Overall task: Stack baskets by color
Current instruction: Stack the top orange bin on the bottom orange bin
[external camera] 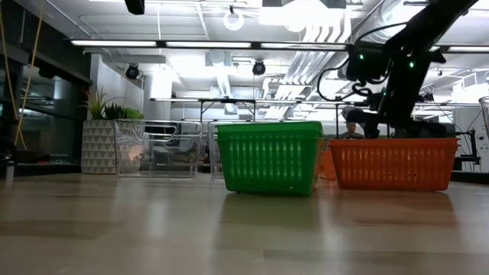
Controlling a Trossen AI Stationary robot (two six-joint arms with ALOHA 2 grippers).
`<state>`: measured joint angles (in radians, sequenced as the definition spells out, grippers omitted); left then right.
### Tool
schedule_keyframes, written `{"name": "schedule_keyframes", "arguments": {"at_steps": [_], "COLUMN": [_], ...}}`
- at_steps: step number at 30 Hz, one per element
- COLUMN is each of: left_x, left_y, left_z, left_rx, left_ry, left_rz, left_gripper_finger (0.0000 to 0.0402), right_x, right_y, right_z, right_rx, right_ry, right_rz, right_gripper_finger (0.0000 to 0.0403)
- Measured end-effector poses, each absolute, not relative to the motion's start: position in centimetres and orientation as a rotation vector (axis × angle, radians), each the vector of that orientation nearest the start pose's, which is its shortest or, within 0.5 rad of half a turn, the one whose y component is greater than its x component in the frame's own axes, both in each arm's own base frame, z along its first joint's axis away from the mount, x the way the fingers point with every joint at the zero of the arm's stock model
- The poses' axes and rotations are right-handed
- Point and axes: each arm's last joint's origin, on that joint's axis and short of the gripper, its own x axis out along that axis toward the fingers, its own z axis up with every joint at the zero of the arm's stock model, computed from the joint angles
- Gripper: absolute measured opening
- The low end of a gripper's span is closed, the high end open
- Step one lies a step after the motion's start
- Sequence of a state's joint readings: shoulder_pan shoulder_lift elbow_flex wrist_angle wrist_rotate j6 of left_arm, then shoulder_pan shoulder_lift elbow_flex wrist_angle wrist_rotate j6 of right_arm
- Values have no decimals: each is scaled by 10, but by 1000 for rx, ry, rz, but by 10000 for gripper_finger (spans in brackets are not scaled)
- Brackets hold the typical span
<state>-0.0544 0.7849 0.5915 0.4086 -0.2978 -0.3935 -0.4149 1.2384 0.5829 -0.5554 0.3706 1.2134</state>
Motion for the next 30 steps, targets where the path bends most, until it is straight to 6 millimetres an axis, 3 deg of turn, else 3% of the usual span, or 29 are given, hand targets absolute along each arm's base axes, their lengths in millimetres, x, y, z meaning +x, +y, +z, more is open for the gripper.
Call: {"name": "schedule_keyframes", "arguments": {"at_steps": [5, 13, 16, 20, 23, 27, 30], "left_x": [179, 179, 179, 179, 179, 179, 179], "left_y": [-1, -1, -1, -1, -1, -1, -1], "left_z": [322, 322, 322, 322, 322, 322, 322], "left_rx": [-428, -446, -446, -445, -443, -443, -441], "left_ry": [-258, -260, -260, -260, -259, -259, -259], "left_rz": [200, 197, 197, 198, 198, 198, 198], "left_gripper_finger": [174, 174, 174, 174, 174, 174, 174], "right_x": [181, 185, 187, 187, 185, 178, 169], "right_y": [-92, -95, -96, -95, -95, -93, -90], "right_z": [154, 141, 139, 141, 147, 168, 200], "right_rx": [1019, 942, 910, 900, 871, 819, 728], "right_ry": [595, 672, 694, 686, 662, 630, 576], "right_rz": [-1343, -1366, -1343, -1338, -1331, -1298, -1250], "right_gripper_finger": [181, 175, 144, 67, 11, 11, 4]}}
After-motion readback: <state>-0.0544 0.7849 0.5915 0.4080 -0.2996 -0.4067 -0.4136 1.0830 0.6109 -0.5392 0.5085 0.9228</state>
